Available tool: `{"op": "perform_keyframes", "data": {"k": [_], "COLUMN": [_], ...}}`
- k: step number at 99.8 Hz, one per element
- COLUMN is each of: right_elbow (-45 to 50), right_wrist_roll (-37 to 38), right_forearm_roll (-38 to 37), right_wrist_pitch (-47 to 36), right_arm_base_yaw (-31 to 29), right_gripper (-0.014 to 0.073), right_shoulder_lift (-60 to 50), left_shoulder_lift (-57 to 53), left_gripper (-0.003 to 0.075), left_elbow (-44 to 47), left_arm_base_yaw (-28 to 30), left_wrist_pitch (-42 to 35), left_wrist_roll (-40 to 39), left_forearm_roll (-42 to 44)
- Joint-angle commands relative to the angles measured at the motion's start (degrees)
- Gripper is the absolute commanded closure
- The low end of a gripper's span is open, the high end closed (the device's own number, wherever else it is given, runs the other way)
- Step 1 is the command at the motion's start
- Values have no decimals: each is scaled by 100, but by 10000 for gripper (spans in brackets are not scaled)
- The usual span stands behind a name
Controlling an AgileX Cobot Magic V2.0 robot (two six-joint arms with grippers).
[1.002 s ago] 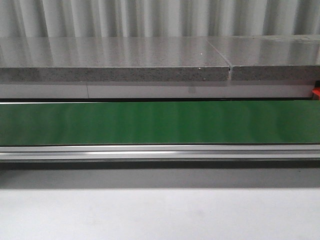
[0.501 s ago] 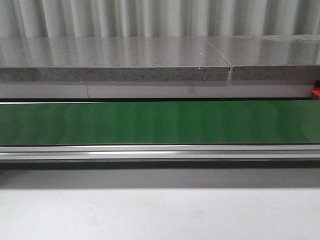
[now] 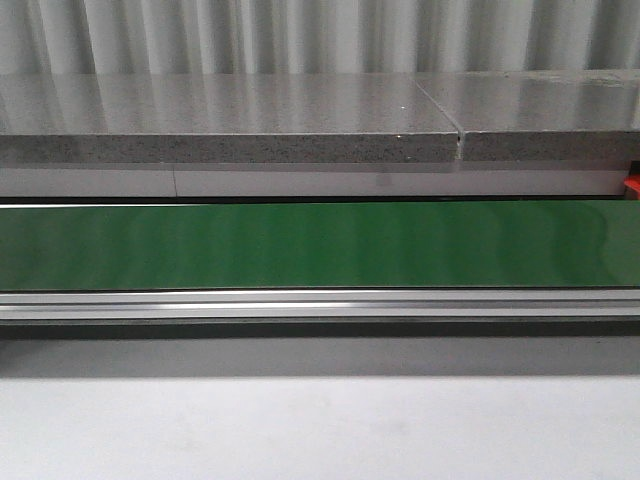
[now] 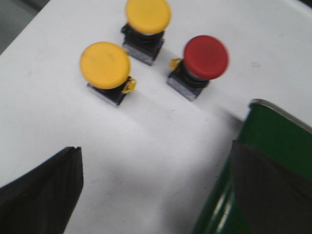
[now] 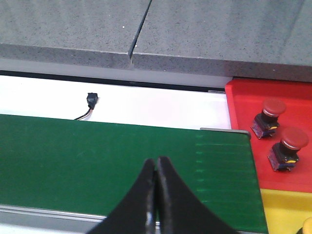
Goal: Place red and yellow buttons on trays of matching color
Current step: 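Move the left gripper to a yellow push-button and grasp it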
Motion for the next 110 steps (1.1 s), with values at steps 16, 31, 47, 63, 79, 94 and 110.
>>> {"op": "perform_keyframes", "data": {"k": [16, 31, 47, 63, 79, 94, 110], "right_elbow": [-134, -134, -134, -134, -134, -134, -134], "right_wrist_roll": [-38, -38, -38, -38, -38, -38, -38], "right_forearm_roll": [81, 81, 81, 81, 81, 81, 81], "right_wrist_pitch": [-340, -340, -340, -340, -340, -340, -340], "right_arm_base_yaw": [-3, -3, -3, -3, -3, -3, -3], "right_gripper": [675, 675, 675, 675, 675, 675, 675], "right_shoulder_lift": [-14, -14, -14, -14, -14, -14, -14], "left_shoulder_lift": [500, 856, 1193, 1610, 1934, 1963, 1963], "left_gripper": [139, 139, 141, 152, 157, 159, 337], "left_elbow": [-373, -697, -1161, -1687, -2015, -2053, -2053], "left_arm_base_yaw": [409, 497, 561, 571, 571, 571, 571], "left_wrist_pitch": [-406, -458, -377, -94, 56, -24, -24], "left_wrist_roll": [2, 56, 69, 69, 84, 84, 84], "left_forearm_roll": [-185, -162, -64, 55, 66, 92, 92]}}
